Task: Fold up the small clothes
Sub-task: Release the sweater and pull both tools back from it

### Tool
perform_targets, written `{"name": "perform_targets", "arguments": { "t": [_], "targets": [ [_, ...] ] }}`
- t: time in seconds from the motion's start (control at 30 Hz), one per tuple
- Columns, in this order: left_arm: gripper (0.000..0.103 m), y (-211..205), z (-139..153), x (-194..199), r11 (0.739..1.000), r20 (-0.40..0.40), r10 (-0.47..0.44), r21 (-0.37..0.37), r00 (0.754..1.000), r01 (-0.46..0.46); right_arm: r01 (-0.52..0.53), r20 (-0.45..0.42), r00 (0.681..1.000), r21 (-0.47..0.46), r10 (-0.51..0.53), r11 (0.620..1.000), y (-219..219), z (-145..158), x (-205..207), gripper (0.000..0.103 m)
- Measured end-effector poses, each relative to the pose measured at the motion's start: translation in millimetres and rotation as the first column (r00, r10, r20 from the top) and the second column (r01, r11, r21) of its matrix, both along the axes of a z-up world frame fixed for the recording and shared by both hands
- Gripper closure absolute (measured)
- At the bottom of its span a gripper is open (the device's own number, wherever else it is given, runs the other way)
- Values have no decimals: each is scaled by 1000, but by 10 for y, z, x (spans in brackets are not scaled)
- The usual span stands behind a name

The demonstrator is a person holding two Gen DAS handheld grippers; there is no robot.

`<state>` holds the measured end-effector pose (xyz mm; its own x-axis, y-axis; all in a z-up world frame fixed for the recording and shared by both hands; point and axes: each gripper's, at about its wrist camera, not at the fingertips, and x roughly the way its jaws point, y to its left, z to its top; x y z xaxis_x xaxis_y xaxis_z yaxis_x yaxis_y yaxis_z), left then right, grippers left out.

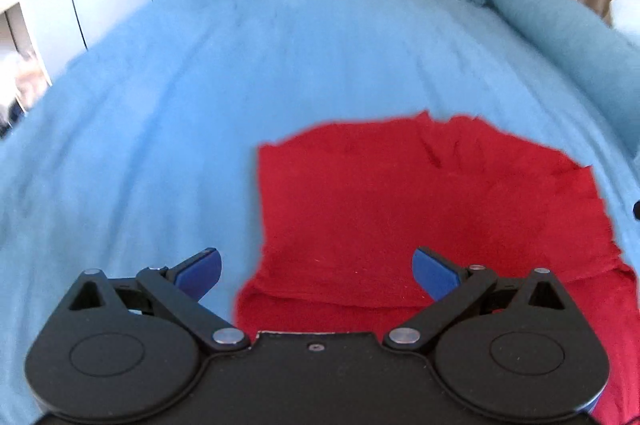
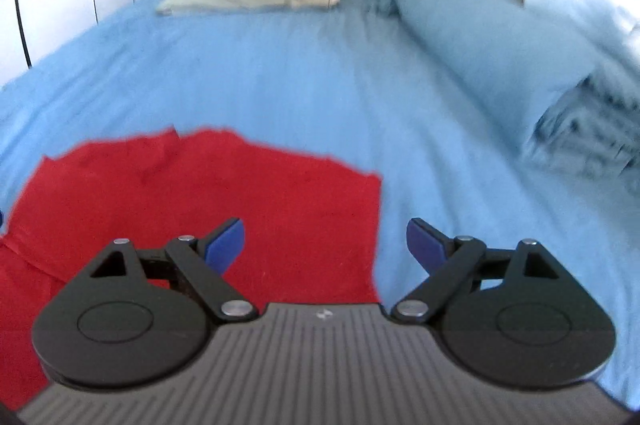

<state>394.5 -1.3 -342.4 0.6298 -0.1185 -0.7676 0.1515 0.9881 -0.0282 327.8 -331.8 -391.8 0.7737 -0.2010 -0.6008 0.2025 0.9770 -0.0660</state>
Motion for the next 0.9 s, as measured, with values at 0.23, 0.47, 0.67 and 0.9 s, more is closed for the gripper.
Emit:
{"name": "perform_targets", "arguments": {
  "t": [0.23,0.47,0.67,0.9],
  "targets": [
    [0,315,704,-780,1000,60,5,-13,998,-4,-39,82,996,6,38,999,-37,781,-821,0],
    [0,452,984,-1702,998,7,14,-56,1000,-13,-79,50,996,71,76,994,-53,1248,-1859,0],
    [0,427,1079,-2454,997,-90,15,-78,996,-23,-114,-24,993,137,118,984,-20,1431,-2725,0],
    [1,523,508,-2874,985,-250,62,-143,966,-100,-102,-156,978,226,139,969,-19,994,-3250,0]
  ]
}}
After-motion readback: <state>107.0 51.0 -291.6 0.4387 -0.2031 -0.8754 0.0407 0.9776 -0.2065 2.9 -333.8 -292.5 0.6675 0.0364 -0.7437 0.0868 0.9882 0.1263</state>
